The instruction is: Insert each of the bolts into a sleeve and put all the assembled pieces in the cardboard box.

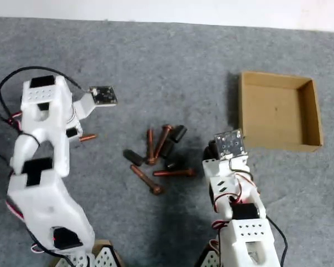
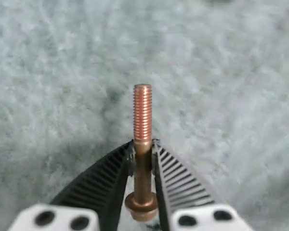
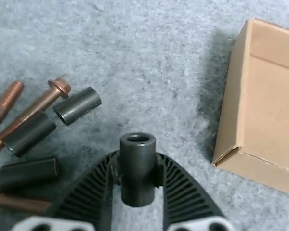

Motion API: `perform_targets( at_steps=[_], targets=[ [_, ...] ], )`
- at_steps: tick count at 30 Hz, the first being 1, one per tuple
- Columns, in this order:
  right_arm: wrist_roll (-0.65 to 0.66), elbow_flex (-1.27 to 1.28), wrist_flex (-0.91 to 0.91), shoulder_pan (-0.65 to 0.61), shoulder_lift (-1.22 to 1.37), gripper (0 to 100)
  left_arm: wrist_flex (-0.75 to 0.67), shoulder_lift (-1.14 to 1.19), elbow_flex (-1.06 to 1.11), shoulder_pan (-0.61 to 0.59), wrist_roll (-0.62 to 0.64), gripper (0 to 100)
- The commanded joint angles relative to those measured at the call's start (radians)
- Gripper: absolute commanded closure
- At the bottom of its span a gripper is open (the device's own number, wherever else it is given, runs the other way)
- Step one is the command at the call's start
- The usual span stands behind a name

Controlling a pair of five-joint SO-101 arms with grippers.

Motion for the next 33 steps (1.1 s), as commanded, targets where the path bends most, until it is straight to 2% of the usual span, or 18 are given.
perform_targets(
  at_steps=[1, 4, 8, 11, 13, 16, 18, 20, 25, 33],
  targets=[
    [0.009, -0.008, -0.027, -0.008, -0.022, 99.4, 0.014, 0.150, -0.231, -0.010, 0.163, 86],
    [0.009, -0.008, -0.027, -0.008, -0.022, 99.4, 0.025, 0.242, -0.372, -0.016, 0.370, 71],
    [0.009, -0.008, -0.027, -0.008, -0.022, 99.4, 0.158, 0.283, -0.532, 0.001, 0.608, 71],
    [0.009, -0.008, -0.027, -0.008, -0.022, 99.4, 0.239, 0.280, -0.596, 0.002, 0.933, 74],
    [0.009, -0.008, -0.027, -0.008, -0.022, 99.4, 0.245, 0.277, -0.599, -0.033, 1.171, 76],
    [0.009, -0.008, -0.027, -0.008, -0.022, 99.4, 0.249, 0.271, -0.585, -0.082, 1.536, 75],
    [0.009, -0.008, -0.027, -0.008, -0.022, 99.4, 0.250, 0.271, -0.552, -0.074, 1.723, 73],
    [0.009, -0.008, -0.027, -0.008, -0.022, 99.4, 0.250, 0.262, -0.496, -0.051, 1.806, 73],
    [0.009, -0.008, -0.027, -0.008, -0.022, 99.4, 0.249, 0.234, -0.383, -0.013, 1.841, 73],
    [0.009, -0.008, -0.027, -0.008, -0.022, 99.4, 0.249, 0.236, -0.378, -0.015, 2.133, 73]
  ],
)
